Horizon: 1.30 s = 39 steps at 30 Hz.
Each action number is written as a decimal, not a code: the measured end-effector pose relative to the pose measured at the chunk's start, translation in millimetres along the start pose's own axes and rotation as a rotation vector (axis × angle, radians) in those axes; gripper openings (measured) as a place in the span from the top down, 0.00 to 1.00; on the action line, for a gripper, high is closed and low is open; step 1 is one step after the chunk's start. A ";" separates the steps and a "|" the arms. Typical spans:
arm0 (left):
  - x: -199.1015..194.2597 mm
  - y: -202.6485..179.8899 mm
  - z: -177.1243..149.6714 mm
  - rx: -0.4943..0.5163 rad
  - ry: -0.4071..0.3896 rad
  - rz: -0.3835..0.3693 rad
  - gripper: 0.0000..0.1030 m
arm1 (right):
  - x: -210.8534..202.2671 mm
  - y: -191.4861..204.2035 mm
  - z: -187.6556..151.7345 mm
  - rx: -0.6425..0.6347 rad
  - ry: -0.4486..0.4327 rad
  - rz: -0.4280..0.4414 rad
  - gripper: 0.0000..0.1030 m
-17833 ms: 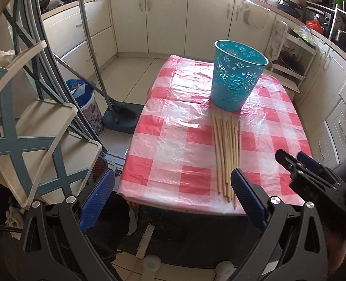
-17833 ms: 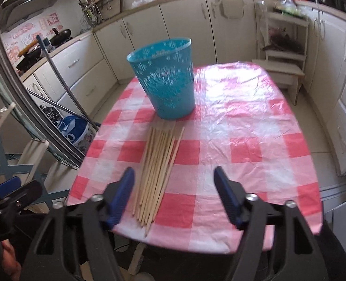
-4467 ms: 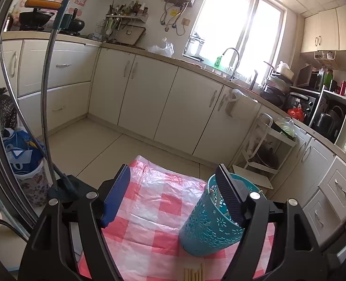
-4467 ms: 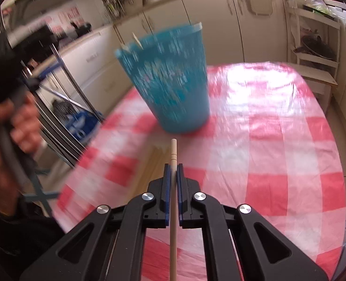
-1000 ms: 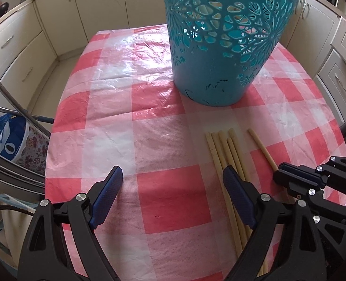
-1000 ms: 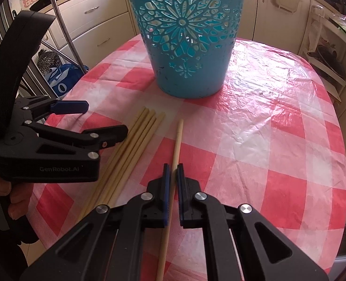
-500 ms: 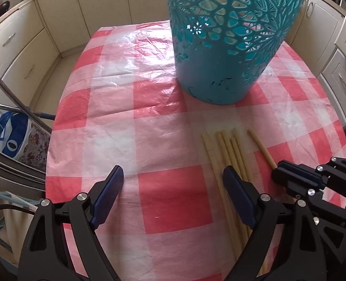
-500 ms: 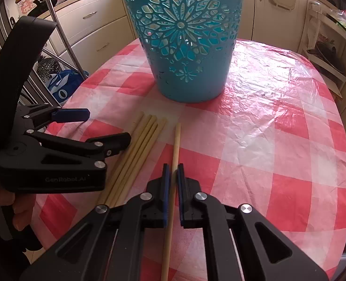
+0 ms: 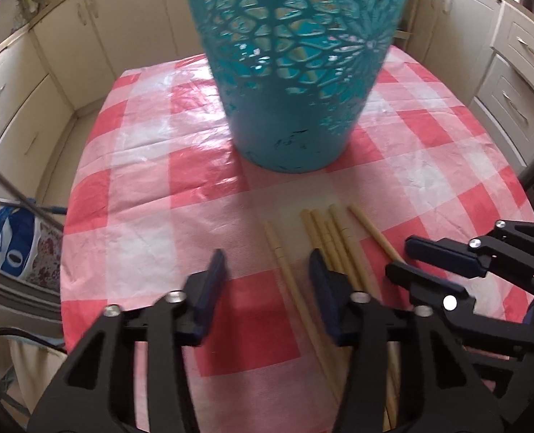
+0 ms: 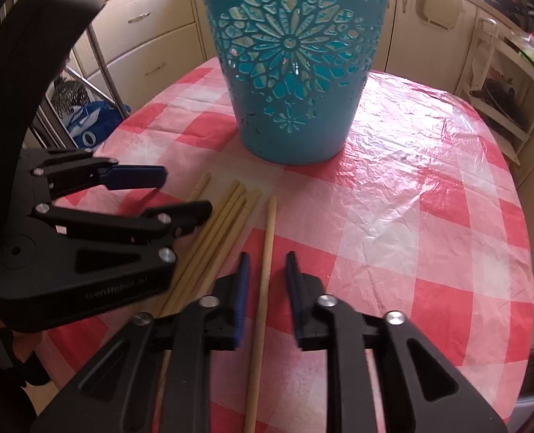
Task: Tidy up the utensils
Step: 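Close the left gripper on a wooden chopstick while the right gripper holds its chopstick, then lift the chopstick with the left gripper and release it into the teal basket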
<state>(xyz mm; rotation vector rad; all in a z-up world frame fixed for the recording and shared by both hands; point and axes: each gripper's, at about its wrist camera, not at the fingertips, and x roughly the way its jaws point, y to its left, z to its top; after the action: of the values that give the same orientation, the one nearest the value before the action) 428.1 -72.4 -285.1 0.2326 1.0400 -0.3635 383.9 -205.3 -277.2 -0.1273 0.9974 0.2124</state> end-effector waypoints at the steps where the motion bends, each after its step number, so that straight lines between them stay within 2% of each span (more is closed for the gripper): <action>1: -0.2 -0.4 0.3 0.009 -0.002 -0.007 0.70 | -0.2 -0.5 0.1 -0.001 0.006 0.005 0.89; 3: 0.0 1.1 1.2 0.016 -0.006 -0.025 0.73 | 0.2 -3.6 0.8 0.014 0.013 0.012 0.90; 8: 1.7 -4.9 2.7 0.026 -0.006 -0.007 0.73 | 2.8 -2.2 2.0 0.019 0.004 0.006 0.90; 9: 1.7 -5.4 3.2 0.030 -0.008 -0.009 0.76 | 2.8 -1.1 2.2 0.013 0.004 0.005 0.90; 11: 2.9 -4.3 3.9 0.033 -0.008 -0.023 0.88 | 2.9 0.0 2.3 0.006 0.004 0.006 0.90; 13: 2.2 -4.4 3.5 0.030 -0.006 -0.035 0.95 | 3.4 0.5 2.2 0.006 0.006 0.010 0.90; 19: -4.1 -1.1 5.3 0.017 -0.031 -0.032 0.95 | 3.5 0.1 1.7 0.007 0.006 0.013 0.90; 26: -20.7 1.4 9.9 0.009 -0.099 -0.021 0.95 | 3.7 0.2 1.6 0.006 0.005 0.011 0.90; 32: -50.0 4.7 16.4 -0.009 -0.230 -0.030 0.95 | 3.8 0.1 1.4 0.007 0.005 0.012 0.90; 35: -72.9 7.2 19.9 -0.018 -0.339 -0.061 0.95 | 3.8 0.1 1.4 0.009 0.006 0.014 0.90; 39: -112.0 14.9 23.6 -0.038 -0.525 -0.096 0.95 | 3.0 -1.9 1.6 0.024 0.007 0.025 0.90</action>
<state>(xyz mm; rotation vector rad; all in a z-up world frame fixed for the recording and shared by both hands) 401.9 -46.7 -175.7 0.0460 0.5406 -0.4614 387.3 -206.5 -278.9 -0.0941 1.0087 0.2232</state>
